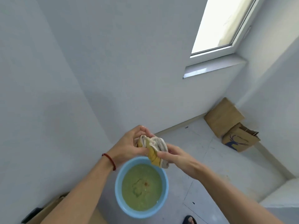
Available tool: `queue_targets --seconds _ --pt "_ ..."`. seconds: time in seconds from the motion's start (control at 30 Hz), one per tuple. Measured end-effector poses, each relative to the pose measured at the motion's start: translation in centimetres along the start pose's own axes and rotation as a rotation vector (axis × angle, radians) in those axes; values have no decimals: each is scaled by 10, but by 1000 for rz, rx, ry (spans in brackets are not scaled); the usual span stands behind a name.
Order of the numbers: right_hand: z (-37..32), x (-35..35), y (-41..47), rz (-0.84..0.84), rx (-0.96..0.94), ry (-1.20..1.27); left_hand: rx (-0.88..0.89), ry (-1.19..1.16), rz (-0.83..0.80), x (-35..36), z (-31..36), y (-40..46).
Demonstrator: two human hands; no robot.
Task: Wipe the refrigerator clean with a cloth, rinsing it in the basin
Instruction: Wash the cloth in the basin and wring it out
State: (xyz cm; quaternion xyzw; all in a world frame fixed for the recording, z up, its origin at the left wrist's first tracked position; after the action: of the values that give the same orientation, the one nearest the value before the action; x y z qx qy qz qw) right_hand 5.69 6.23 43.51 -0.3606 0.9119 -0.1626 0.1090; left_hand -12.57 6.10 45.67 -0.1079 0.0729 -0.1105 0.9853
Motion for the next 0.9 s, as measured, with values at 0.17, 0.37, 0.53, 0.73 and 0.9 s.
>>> queue_targets --seconds 0.17,0.37,0.53,0.73,0.9 --pt "-8 -51 -45 402 -229 -61 14 250 36 55 44 16" --pt "44 -158 -141 654 -224 414 -195 159 44 148 61 49" --pt "76 -249 -244 750 -279 578 -371 368 -131 285 50 79" --pt "93 -326 -371 910 -261 346 -121 -94 -452 501 136 86" --pt "88 -373 -486 1437 -129 -389 219 108 -271 574 188 102"
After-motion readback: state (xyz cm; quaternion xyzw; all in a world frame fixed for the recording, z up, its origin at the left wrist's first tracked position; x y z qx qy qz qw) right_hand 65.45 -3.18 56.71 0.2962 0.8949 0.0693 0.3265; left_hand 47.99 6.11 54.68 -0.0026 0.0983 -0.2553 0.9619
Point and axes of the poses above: each hand's wrist, its own y-axis towards the middle knuckle, its own x-axis out of the palm, z = x × y, the point moved 6 cm from there along y, towards the middle knuckle, and after that the axes turned 2 degrees about -x, right-handed, at the moved point
